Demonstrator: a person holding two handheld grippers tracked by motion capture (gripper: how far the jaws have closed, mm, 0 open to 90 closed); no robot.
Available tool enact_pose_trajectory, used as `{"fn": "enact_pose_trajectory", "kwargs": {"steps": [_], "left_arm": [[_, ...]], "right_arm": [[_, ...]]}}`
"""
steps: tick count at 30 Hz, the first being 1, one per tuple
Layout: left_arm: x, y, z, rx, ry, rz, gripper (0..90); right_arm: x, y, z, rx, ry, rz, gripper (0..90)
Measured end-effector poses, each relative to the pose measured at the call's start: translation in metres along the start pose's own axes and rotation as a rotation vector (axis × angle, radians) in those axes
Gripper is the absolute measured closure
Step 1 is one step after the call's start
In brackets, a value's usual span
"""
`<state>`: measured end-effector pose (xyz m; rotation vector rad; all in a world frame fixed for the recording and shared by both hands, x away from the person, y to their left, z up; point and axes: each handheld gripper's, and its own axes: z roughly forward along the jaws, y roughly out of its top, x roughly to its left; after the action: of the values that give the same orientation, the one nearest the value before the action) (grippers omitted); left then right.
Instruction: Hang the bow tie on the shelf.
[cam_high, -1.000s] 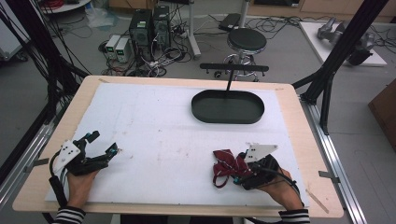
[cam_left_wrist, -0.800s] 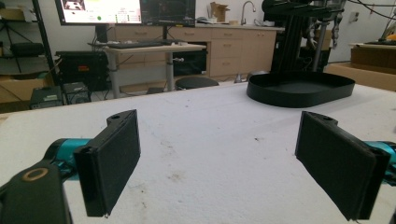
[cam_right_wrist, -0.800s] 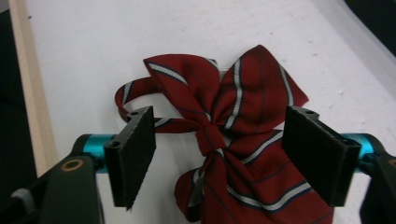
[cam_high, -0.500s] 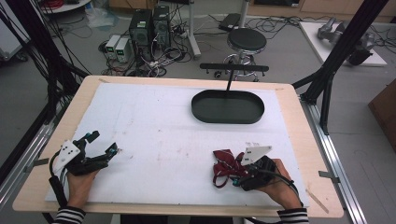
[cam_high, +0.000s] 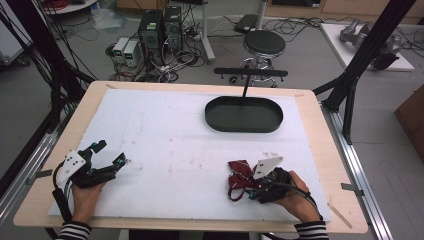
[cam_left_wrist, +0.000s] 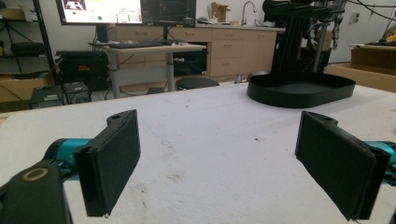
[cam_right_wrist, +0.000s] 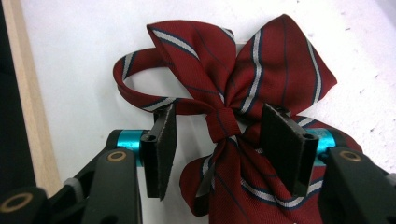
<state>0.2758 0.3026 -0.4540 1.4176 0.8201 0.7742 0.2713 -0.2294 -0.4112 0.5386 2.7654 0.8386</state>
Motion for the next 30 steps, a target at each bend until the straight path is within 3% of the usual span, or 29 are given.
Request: {"fn": "enact_pose_trajectory", "kwargs": {"steps": [13, 19, 26, 30], "left_arm": [[0.000, 0.000, 0.000, -0.001, 0.001, -0.001, 14.5], [0.001, 0.000, 0.000, -0.002, 0.002, -0.005, 14.4], [0.001, 0.000, -0.001, -0.005, 0.003, -0.013, 14.5], [0.002, 0.000, -0.001, -0.006, 0.003, -0.014, 14.5]], "right_arm": [[0.001, 0.002, 0.006, 0.076, -0.013, -0.055, 52.1], [0.000, 0.007, 0.007, 0.114, -0.013, -0.078, 62.4], [0.002, 0.011, 0.012, 0.172, -0.010, -0.125, 64.1], [0.003, 0.012, 0.013, 0.181, 0.004, -0.125, 72.0]]}}
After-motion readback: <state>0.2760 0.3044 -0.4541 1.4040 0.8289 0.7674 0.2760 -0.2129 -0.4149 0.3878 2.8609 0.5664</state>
